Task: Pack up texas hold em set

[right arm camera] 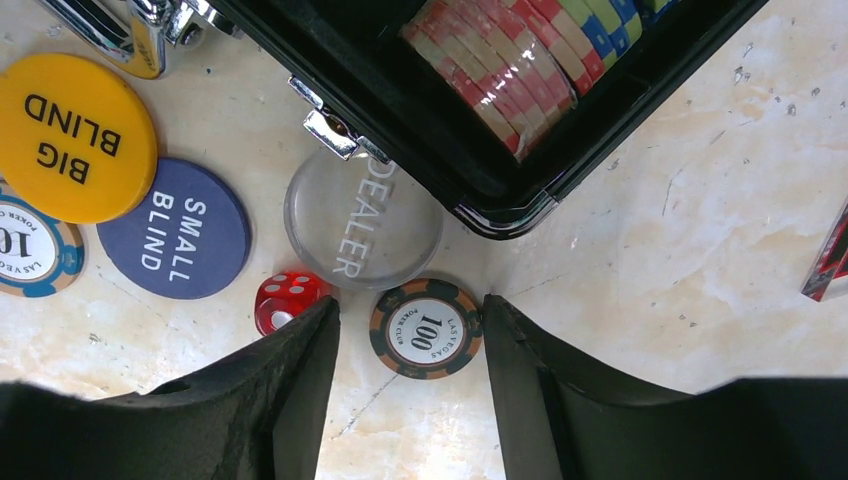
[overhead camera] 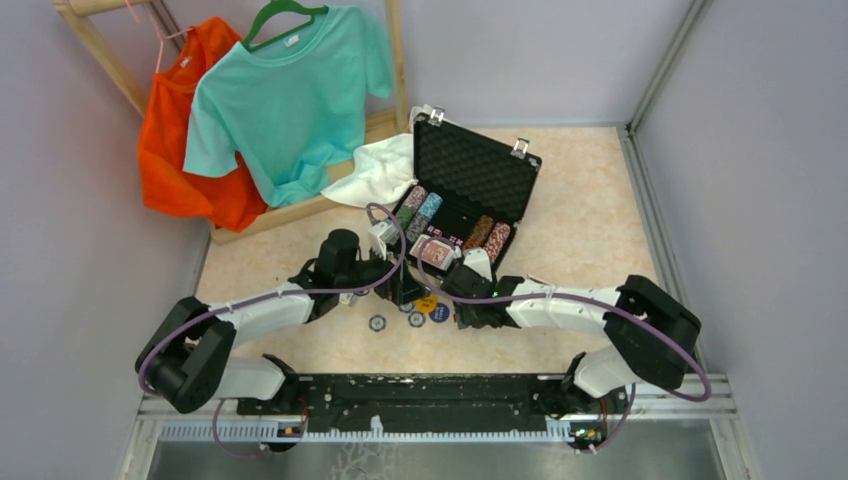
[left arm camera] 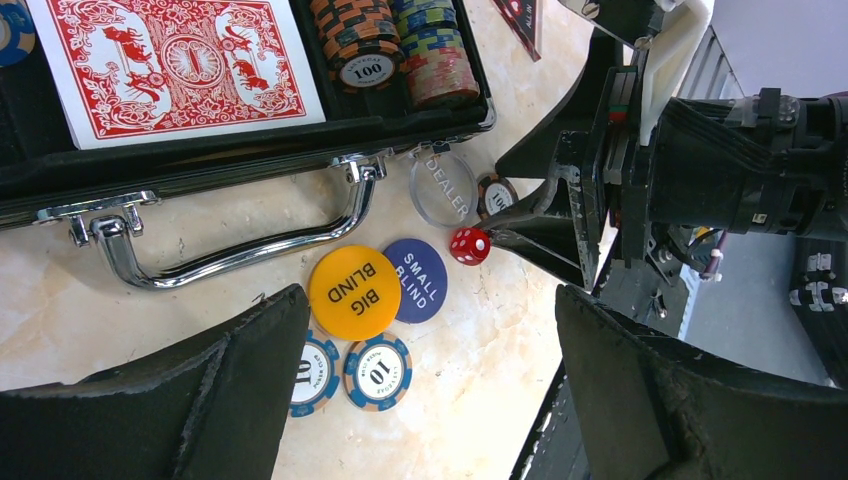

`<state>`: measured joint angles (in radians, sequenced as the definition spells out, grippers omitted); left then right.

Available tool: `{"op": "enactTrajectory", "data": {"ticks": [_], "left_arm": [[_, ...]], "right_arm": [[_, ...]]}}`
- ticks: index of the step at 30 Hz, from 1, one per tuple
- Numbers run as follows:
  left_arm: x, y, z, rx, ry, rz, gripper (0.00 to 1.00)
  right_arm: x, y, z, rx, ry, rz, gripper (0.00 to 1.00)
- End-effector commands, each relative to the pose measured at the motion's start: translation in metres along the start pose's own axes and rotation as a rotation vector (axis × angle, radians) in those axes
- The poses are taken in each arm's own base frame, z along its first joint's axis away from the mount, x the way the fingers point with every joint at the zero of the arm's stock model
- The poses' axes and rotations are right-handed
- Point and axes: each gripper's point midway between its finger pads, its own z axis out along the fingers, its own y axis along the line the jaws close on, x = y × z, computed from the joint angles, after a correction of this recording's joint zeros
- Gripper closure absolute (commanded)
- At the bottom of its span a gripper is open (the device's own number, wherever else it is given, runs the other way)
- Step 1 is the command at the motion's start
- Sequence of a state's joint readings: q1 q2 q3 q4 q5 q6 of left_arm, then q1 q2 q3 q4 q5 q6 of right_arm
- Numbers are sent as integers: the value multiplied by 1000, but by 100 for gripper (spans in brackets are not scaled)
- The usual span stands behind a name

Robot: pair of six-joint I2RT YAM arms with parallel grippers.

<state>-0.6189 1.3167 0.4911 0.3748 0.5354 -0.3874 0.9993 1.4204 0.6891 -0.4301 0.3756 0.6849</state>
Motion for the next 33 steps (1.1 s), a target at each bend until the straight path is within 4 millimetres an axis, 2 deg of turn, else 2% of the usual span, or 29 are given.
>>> {"op": "enactTrajectory", "data": {"ticks": [1,8,12,16,24,33], "left_arm": [[-4,-2,-1,15,-12,6,3],[-4,-1,-1,16,-12,3,3],[-4,0,-1,19,-12,1,3],[-4,0,-2,21,-16,1,3],[-3,1,-2,22,-15,-1,3],[-3,1,-3,21,-17,-2,3]], "right_arm": [[12,-3,3,5,27,-2,46],[13,-9,-3,18,30,-11,51],[14,-7,-8,-10,39,-31,44],[17,-8,-9,-12,40,-31,43],[27,-12,-3,1,63,-26,51],[21,-7,-1,-4,54,-32,57]]}}
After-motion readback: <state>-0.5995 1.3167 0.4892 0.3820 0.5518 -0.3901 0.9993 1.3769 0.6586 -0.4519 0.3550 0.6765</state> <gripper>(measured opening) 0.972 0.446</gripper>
